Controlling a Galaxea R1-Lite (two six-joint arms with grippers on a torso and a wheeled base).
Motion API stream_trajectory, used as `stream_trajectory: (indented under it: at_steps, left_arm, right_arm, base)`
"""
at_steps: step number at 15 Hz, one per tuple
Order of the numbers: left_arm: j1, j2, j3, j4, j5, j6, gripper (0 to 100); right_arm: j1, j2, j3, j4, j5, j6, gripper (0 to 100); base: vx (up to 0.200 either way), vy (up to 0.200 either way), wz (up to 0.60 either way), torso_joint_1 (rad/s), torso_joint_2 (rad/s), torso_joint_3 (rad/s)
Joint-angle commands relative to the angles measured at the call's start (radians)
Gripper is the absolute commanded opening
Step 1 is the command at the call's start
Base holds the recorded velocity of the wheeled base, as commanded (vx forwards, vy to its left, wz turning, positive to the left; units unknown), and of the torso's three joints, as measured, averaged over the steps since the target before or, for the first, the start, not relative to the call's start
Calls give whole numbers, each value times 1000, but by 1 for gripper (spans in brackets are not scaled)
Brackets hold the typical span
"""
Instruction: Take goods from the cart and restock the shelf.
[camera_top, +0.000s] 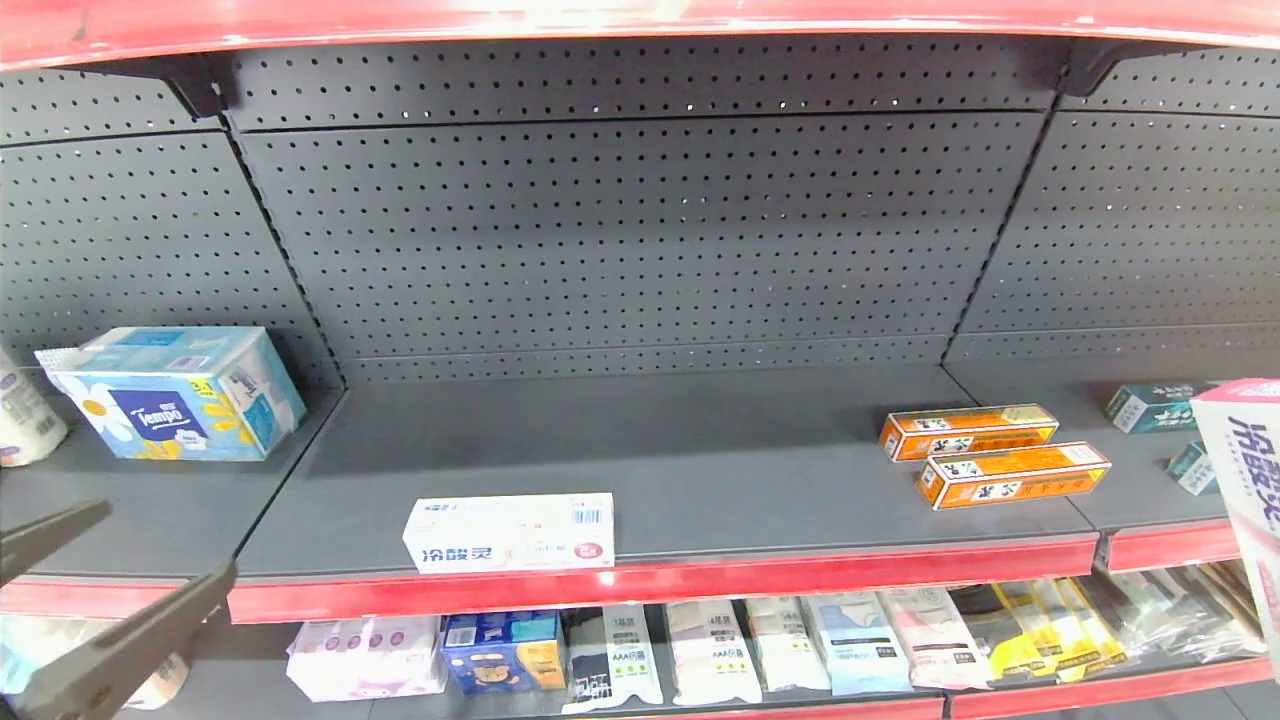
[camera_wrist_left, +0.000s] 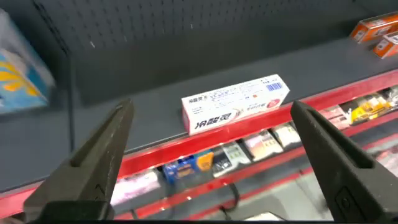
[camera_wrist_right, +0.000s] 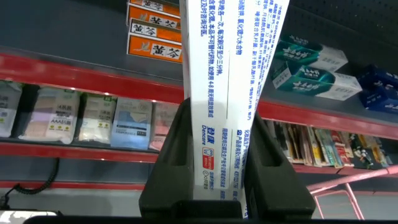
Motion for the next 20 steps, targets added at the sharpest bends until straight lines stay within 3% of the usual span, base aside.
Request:
stream_trajectory:
  at_steps: [1,2,4,7,11,15,17,20]
  left_arm:
    - [0,-328,16,177,5,74,100]
    - [2,-438,11,292,8,123,100]
    - [3,-527,2,374,38,166,100]
    - [3,-557,6,374,99,169,100]
    - [3,-569,16,378,111,172,100]
    - [3,-593,28,378,156,172,100]
    - [3,-639,45,391,197,195,100]
    - [-1,-702,72,443,228,208,100]
  right_arm:
    - [1,31,-31,1,17,2,0]
    - [2,33,-33,1,28,-1,0]
    - [2,27,-22,1,51,-1,0]
    - [6,25,-18,1,62,-3,0]
    - [39,30,-24,1,60,-3,0]
    - [41,62,-36,-1,62,-23,0]
    - [62,146,-85,-3,69,-29,0]
    - [205,294,-197,-3,88,-26,0]
  base:
    - [0,0,0,0,0,0]
    - [0,0,0,0,0,0]
    - [0,0,0,0,0,0]
    - [0,0,600,2,-1,10]
    - [0,0,600,5,1,-4]
    - [0,0,0,0,0,0]
    - [0,0,0,0,0,0]
    - [0,0,0,0,0,0]
